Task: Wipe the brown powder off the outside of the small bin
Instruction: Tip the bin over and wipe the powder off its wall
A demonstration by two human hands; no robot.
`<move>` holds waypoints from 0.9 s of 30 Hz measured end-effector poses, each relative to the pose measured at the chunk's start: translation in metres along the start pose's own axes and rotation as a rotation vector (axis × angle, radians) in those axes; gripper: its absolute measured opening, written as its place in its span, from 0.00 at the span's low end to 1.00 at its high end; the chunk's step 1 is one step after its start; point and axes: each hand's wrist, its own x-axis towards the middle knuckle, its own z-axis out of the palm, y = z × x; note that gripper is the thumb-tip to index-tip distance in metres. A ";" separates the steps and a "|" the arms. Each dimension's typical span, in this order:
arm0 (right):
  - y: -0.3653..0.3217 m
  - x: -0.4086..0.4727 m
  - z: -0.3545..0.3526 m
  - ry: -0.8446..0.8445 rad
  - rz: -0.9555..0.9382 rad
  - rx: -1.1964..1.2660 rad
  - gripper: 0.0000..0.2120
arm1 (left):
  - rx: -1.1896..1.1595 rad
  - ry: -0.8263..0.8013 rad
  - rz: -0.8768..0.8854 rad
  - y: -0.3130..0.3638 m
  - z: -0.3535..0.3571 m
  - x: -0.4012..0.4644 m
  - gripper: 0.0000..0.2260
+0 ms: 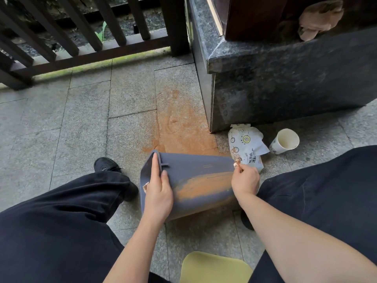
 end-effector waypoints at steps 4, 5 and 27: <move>-0.003 0.001 0.003 -0.005 0.051 0.022 0.15 | 0.007 0.027 -0.013 0.003 -0.006 0.001 0.24; -0.007 -0.003 0.005 -0.007 -0.002 0.034 0.14 | 0.001 0.029 -0.017 0.003 -0.008 0.002 0.24; -0.059 -0.094 0.015 -0.242 -0.820 0.237 0.11 | -0.018 0.027 0.080 0.006 -0.011 0.011 0.22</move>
